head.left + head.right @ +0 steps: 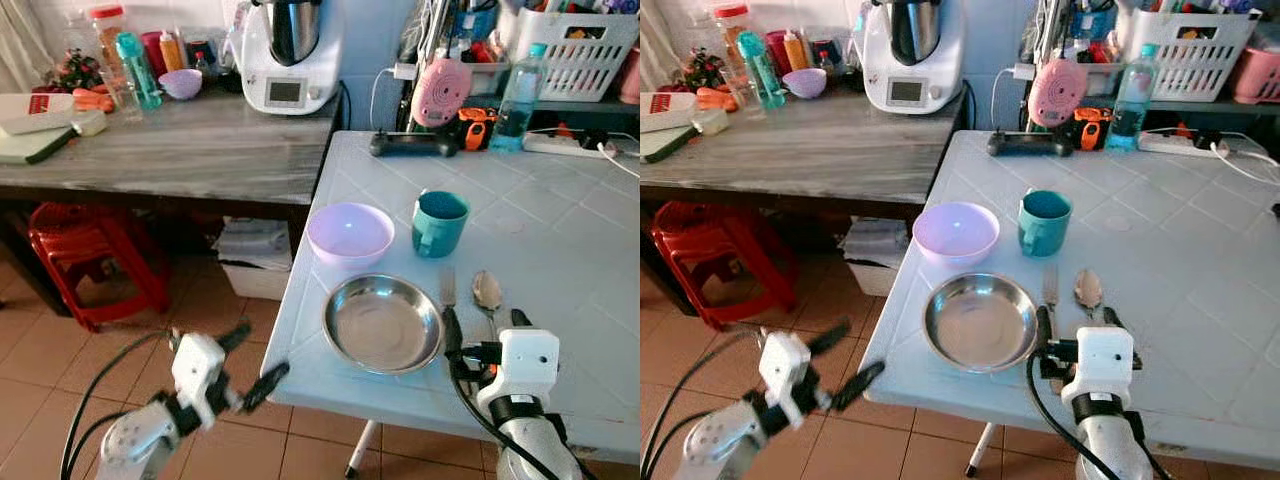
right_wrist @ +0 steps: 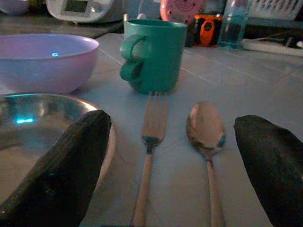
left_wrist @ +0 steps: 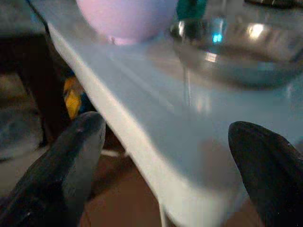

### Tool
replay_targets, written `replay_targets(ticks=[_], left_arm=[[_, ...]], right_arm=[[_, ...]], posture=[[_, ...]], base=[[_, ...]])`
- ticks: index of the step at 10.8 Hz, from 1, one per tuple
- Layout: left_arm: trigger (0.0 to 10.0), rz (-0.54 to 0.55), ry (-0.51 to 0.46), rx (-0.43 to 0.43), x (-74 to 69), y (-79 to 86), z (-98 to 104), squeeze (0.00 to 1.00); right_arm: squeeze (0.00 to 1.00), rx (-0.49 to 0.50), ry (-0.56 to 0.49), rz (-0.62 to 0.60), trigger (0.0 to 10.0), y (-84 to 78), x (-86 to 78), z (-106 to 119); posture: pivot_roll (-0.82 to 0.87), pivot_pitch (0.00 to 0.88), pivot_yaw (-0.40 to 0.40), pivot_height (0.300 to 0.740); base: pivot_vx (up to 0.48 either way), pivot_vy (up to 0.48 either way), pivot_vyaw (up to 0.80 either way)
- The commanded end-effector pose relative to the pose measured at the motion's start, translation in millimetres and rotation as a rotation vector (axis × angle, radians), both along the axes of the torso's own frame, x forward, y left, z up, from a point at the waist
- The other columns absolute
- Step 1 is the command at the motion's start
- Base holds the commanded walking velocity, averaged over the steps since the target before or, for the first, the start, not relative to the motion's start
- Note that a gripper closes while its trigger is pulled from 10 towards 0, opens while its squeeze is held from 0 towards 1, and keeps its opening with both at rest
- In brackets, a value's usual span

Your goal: Setting the table

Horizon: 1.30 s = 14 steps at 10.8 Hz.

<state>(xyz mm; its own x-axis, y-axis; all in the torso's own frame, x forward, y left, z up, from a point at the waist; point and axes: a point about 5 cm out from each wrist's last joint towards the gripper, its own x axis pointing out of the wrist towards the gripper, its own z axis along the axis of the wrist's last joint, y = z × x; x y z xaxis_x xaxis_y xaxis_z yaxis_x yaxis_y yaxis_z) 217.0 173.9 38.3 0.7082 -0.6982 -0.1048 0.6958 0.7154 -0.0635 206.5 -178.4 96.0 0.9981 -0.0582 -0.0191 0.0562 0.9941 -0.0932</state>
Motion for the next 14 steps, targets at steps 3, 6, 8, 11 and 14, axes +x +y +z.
replay_targets(ticks=[3, 6, 8, 11, 14], left_arm=[[10.0, -0.006, 0.032, 0.022, -1.6, 6.9, -19, 0.0], [10.0, -0.002, 0.088, 0.025, -7.4, 9.7, -41, 0.0], [10.0, 0.031, 0.107, 0.037, -7.5, 19.8, -48, 0.0], [10.0, 0.196, 0.064, -0.031, 22.8, 39.9, -32, 0.0], [10.0, 0.258, -0.127, -0.278, 66.5, 28.7, 19, 0.0]], right_arm=[[0.0, 0.083, 0.023, 0.06, 10.0, 6.6, 3.1, -1], [0.0, 0.108, 0.052, 0.119, 10.0, 9.6, 7.6, -4], [0.0, 0.144, 0.097, 0.132, 10.0, 9.8, 6.1, -10], [0.0, 0.154, 0.115, 0.153, 10.0, 12.7, 5.2, -12], [0.0, 0.16, 0.126, 0.15, 10.0, 12.0, 4.5, -16]], posture=[[0.02, 0.0, 0.062, 0.74], [0.02, 0.0, 0.06, 0.74], [0.02, 0.0, 0.057, 0.74], [0.03, 0.0, 0.056, 0.74], [0.03, 0.0, 0.057, 0.74]], base=[[0.0, 0.0, 0.0], [0.0, 0.0, 0.0], [0.0, 0.0, 0.0], [0.0, 0.0, 0.0], [0.0, 0.0, 0.0]])
